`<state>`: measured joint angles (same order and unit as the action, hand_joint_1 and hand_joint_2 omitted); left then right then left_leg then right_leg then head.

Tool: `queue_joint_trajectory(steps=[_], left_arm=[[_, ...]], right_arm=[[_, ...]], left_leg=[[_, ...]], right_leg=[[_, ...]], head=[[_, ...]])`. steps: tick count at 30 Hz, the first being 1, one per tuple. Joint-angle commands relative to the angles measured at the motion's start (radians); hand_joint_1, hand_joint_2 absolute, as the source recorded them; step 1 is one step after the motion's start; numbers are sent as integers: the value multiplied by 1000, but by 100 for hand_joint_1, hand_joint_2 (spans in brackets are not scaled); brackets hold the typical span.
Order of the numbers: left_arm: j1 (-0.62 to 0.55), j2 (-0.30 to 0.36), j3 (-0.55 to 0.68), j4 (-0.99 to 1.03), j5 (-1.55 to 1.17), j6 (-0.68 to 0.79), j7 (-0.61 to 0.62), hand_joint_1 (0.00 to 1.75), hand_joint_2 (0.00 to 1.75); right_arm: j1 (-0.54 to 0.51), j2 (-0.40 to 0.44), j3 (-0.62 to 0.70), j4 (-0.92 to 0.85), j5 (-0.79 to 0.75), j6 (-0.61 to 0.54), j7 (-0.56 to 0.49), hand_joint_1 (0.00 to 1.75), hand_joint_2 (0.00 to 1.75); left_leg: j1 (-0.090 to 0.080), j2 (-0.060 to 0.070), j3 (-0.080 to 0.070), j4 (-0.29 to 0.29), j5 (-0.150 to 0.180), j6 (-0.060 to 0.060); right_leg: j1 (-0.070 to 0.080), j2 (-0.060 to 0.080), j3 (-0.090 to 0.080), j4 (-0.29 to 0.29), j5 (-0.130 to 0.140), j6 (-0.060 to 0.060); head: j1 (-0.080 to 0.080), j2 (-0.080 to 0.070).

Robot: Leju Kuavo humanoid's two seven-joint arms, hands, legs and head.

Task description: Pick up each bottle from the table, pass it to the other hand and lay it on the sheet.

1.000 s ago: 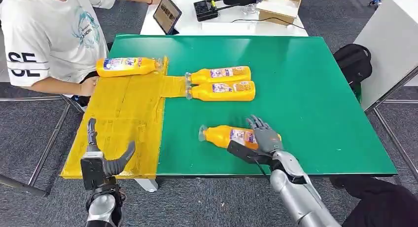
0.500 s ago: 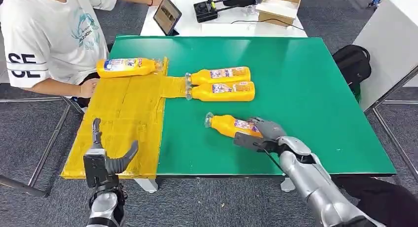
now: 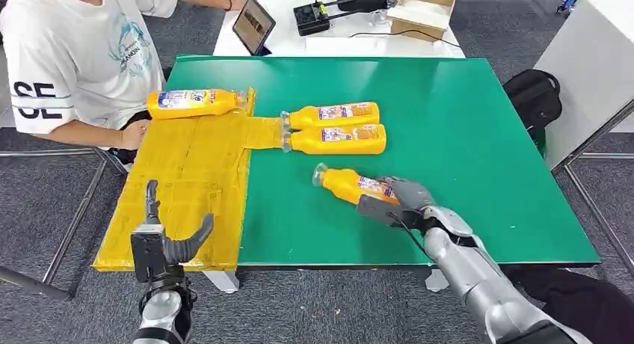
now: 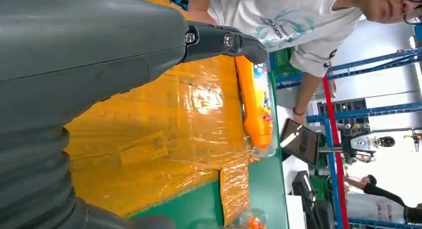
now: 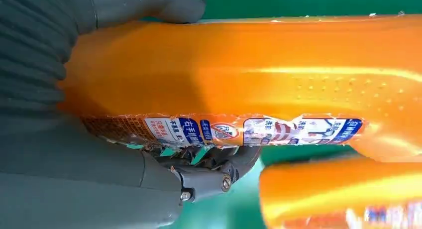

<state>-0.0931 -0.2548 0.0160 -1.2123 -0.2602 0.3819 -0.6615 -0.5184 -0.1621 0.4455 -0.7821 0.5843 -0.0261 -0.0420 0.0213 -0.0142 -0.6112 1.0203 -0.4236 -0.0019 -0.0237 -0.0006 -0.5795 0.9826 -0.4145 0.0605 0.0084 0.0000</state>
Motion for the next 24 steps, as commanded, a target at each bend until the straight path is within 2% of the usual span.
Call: queue_joint_trajectory(steps=[1, 3, 4, 5, 6, 8, 10, 13, 17, 18, 20, 21, 24], left_arm=[[6, 3, -29, -6, 8, -10, 7, 0, 175], [6, 3, -29, -6, 7, -10, 7, 0, 175], [4, 3, -31, -4, 8, -11, 7, 0, 175], [6, 0, -49, -11, 23, -48, 14, 0, 175], [7, -2, -65, -16, 38, -79, 21, 0, 175], [2, -12, -112, -20, 95, -153, 59, 0, 175], [-6, -12, -159, -18, 137, -209, 82, 0, 175], [-8, -2, -233, -50, 161, -241, 85, 0, 175], [6, 13, -290, -117, 201, -295, 97, 0, 175], [-16, 15, -320, -102, 232, -364, 106, 0, 175], [-50, -6, -340, -63, 270, -386, 98, 0, 175], [-64, -8, -349, -44, 304, -418, 110, 0, 175], [-71, -7, -357, -31, 328, -434, 108, 0, 175]], right_arm=[[160, 112, -135, -205, -33, -148, -68, 175, 175], [161, 107, -137, -207, -33, -148, -68, 175, 175], [174, 116, -158, -231, -48, -172, -108, 175, 175], [208, 160, -213, -306, -34, -323, -234, 175, 175], [235, 196, -245, -375, -33, -400, -288, 175, 175], [279, 248, -269, -517, 20, -575, -351, 175, 175], [298, 269, -266, -583, 43, -658, -380, 175, 175], [307, 323, -317, -606, 62, -672, -476, 175, 175], [297, 337, -293, -521, 37, -672, -509, 175, 175], [326, 363, -345, -531, 79, -672, -525, 175, 175], [356, 330, -274, -511, 47, -672, -531, 175, 175], [361, 334, -239, -482, 42, -658, -541, 175, 175], [358, 362, -192, -421, 34, -672, -551, 175, 175]], left_leg=[[0, 3, -1, 0, -1, 0], [0, 3, -3, -1, -1, 0], [0, 3, -4, -1, -1, 0], [0, 2, -4, -1, -1, 1], [0, 2, -5, 0, 0, 1], [0, 3, -7, 0, -1, 1], [0, 4, -13, 1, -1, 1], [0, 2, -14, 0, 0, 0], [0, 3, -12, 0, -1, 1], [0, 4, -13, 0, -1, 1], [0, 2, -13, 0, 0, 1], [1, 0, -12, -1, 0, 1], [0, 4, -13, -1, 0, 1]], right_leg=[[1, 2, -1, 0, 0, -3], [0, 3, -5, 1, 0, -3], [1, 2, -5, 1, 0, -3], [1, 1, -5, 0, 0, -3], [1, 0, -6, 1, 0, -2], [1, 2, -7, 2, -1, -3], [0, 4, -13, 3, -1, -2], [0, 1, -14, 2, -1, -2], [1, 2, -13, 2, -1, -2], [1, 2, -14, 1, 0, -2], [1, -1, -12, 1, -1, -2], [1, -3, -10, 0, -1, -3], [0, 2, -13, 0, 0, -1]], head=[[0, 0], [-1, 0], [-1, 0], [-1, 0], [0, 0], [0, 0], [0, 0], [0, 0], [0, 0], [0, 0], [0, 0], [0, 0], [0, 0]])
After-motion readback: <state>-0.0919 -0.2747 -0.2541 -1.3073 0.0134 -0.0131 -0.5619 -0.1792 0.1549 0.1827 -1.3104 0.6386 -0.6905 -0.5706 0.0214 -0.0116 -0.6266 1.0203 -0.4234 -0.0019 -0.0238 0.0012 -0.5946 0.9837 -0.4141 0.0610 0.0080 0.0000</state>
